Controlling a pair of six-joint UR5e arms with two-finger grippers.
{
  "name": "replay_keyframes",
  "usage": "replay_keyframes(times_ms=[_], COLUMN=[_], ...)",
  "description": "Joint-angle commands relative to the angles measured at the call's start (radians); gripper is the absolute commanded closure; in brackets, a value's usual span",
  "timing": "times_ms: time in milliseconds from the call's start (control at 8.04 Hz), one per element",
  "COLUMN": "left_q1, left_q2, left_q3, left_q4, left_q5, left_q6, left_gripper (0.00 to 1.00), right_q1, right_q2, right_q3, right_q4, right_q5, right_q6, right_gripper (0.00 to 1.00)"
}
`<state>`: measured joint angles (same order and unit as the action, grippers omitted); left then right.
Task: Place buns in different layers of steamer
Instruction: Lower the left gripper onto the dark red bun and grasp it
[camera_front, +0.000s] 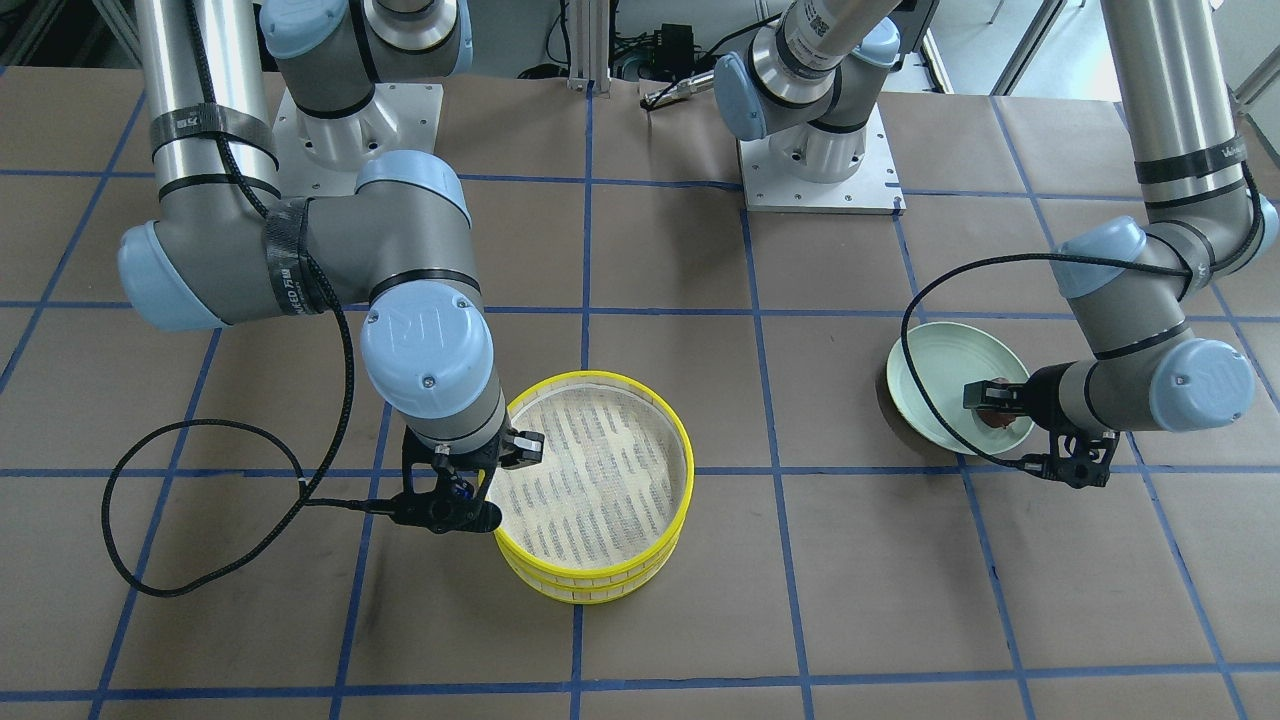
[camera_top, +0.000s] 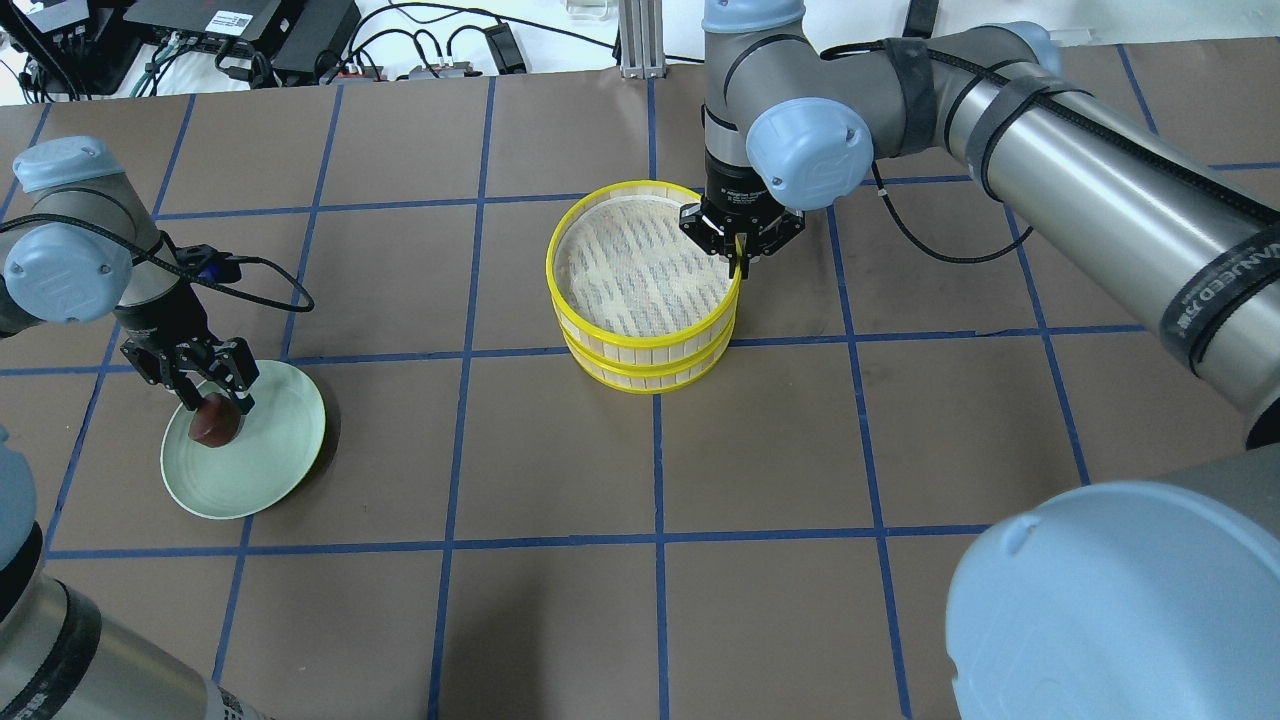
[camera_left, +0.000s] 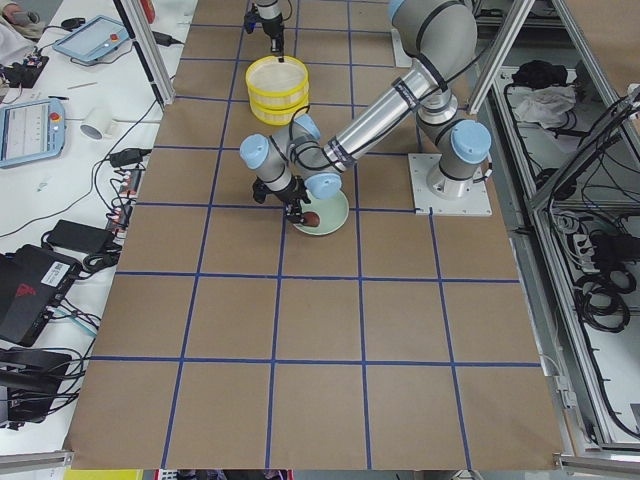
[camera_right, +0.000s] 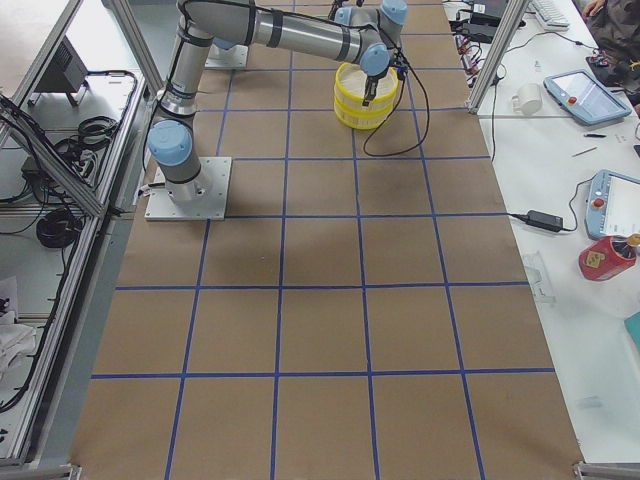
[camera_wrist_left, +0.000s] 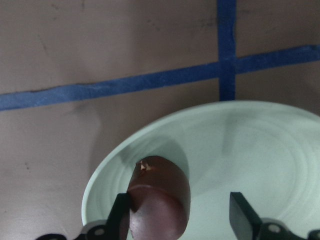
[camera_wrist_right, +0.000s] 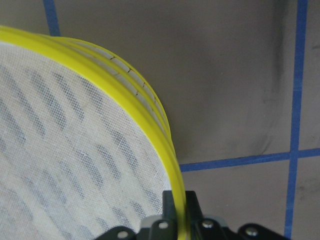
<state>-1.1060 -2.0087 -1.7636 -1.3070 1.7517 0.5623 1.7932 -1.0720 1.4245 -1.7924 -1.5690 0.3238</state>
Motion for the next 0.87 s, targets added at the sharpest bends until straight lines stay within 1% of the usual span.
replay_keyframes(times_ms=[0,124,373,498,622,747], left_q1=[0.0,0.0,0.0,0.0,0.0,0.0], left_q2=[-0.001,-0.001,-0.002,-0.002,-0.002,-0.002], left_q3=[0.003,0.006,0.003,0.001,0.001,0.001], left_q4=[-0.002,-0.002,-0.002,-0.002,-0.003,-0.003], left_q5=[0.014,0.034,0.032,0.029,0.023,0.023], left_q6=[0.001,0.001,0.001,0.001,-0.001,0.001], left_gripper=[0.27,0.26,0.27,0.45,0.69,0.95], right_q1=[0.0,0.0,0.0,0.0,0.0,0.0], right_q2=[0.003,0.003,0.003,0.003,0.003,0.003], right_q3=[-0.001,0.001,0.001,0.001,0.001,0.001], right_q4=[-0.001,-0.001,-0.001,-0.001,-0.001,-0.004], right_q5=[0.0,0.0,0.0,0.001,0.0,0.0], right_q6=[0.001,0.003,0.006,0.015,0.017,0.018], right_gripper=[0.96,0.95,0.89,0.87,0.84,0.74])
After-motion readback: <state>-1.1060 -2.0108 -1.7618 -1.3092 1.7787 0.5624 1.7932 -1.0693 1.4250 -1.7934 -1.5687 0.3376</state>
